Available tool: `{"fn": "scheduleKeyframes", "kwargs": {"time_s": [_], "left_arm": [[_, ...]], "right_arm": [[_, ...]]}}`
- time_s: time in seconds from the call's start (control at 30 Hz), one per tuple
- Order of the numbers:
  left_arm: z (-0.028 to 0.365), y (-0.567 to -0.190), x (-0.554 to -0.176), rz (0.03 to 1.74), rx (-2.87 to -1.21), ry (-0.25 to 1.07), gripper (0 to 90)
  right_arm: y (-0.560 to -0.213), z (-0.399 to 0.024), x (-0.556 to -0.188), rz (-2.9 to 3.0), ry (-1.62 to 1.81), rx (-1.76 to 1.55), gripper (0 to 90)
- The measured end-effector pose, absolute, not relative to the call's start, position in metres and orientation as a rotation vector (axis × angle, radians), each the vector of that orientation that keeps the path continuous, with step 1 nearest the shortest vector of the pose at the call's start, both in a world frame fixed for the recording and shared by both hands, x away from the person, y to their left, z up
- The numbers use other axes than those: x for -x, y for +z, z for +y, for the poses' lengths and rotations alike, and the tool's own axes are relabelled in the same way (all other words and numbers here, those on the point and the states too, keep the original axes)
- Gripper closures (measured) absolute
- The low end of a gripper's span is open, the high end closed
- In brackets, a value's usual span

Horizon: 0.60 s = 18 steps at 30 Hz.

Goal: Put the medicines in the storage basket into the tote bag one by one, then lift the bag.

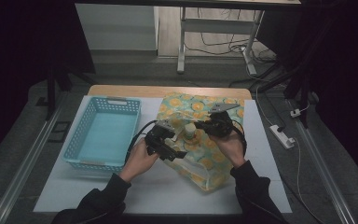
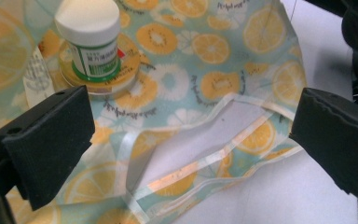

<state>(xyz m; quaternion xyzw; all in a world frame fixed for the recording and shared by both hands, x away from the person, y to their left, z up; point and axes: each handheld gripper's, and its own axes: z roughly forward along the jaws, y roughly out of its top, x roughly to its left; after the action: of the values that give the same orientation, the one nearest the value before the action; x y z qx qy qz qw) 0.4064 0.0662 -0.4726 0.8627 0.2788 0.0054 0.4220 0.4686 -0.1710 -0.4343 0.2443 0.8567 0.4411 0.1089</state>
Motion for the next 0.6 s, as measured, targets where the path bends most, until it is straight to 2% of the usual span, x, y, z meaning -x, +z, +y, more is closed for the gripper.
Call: {"fn": "scheduleKeyframes", "kwargs": {"time_s": [0.6], "left_arm": [[0.054,-0.491,-0.417,0.701,-2.263,0.072,0.2]], "right_arm": [[-0.434,-0.169,-0.468,2.524,1.294,-0.714,90.0]]}}
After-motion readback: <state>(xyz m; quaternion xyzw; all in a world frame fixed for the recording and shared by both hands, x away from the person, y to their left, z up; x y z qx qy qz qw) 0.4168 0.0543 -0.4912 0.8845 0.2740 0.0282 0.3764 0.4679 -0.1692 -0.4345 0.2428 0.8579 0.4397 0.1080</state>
